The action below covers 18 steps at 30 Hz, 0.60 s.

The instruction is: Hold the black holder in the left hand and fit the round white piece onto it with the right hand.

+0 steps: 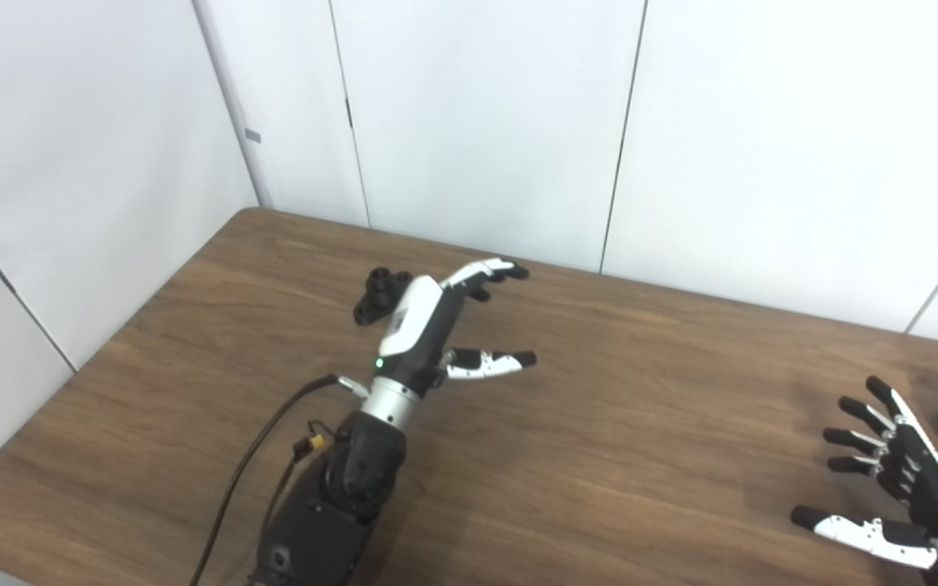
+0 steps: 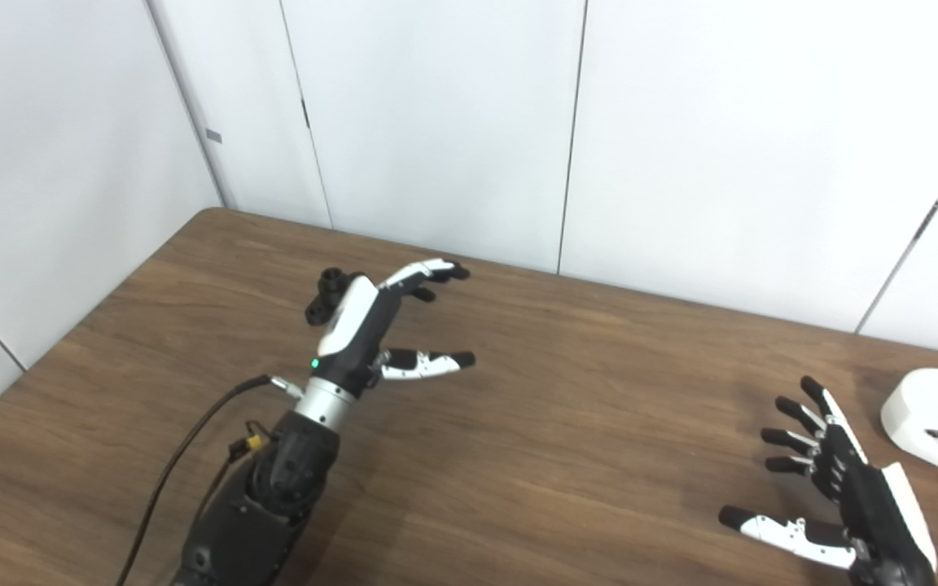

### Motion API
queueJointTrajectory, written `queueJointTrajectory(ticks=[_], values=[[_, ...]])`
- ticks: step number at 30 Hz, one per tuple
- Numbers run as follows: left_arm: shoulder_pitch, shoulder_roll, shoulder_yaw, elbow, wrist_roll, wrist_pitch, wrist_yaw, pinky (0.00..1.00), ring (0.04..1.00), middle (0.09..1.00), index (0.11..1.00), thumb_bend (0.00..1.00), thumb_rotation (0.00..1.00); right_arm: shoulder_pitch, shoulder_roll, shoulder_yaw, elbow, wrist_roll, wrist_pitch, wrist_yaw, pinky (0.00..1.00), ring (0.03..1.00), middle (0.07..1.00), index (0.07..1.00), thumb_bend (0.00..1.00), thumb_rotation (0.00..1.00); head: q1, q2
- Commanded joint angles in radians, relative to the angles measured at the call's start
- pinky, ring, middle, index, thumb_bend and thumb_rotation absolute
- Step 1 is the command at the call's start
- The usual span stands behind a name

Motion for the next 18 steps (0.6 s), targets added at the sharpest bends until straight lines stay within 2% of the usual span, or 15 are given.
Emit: queueJointTrajectory(ticks=[1,8,10,12,15,18], values=[[-0.051,0.034,0.022,-0.041,0.003,-0.004,0.026,0.65,0.776,0.821,0.731,0.78,0.10,-0.033,-0.014,-0.011,-0.026,0.021,-0.026,0.001,0.66,0.771,0.885,0.960,0.79,0.00,0.002,0.001],[-0.058,0.058,0.063,-0.106,0.057,0.079,0.045,0.57,0.775,0.833,0.715,0.78,0.09,-0.035,-0.018,-0.008,-0.017,0.014,-0.036,0.000,0.67,0.775,0.886,0.961,0.79,0.00,0.008,0.002],[-0.062,0.064,0.073,-0.122,0.075,0.109,0.047,0.63,0.802,0.845,0.712,0.77,0.11,-0.034,-0.016,-0.010,-0.018,0.024,-0.033,0.004,0.67,0.774,0.887,0.963,0.79,0.00,0.009,0.003],[-0.065,0.069,0.082,-0.131,0.088,0.137,0.049,0.66,0.810,0.846,0.707,0.76,0.11,-0.034,-0.016,-0.010,-0.018,0.026,-0.033,0.004,0.67,0.773,0.888,0.964,0.79,0.00,0.010,0.004],[-0.072,0.073,0.100,-0.138,0.085,0.183,0.045,0.66,0.800,0.838,0.699,0.78,0.04,-0.033,-0.017,-0.010,-0.017,0.026,-0.034,0.004,0.67,0.775,0.892,0.967,0.78,0.00,0.010,0.004],[-0.077,0.081,0.114,-0.121,0.079,0.189,0.059,0.63,0.787,0.828,0.693,0.77,0.05,-0.029,-0.018,-0.010,-0.018,0.028,-0.033,0.005,0.67,0.779,0.893,0.970,0.78,0.00,0.011,0.005]])
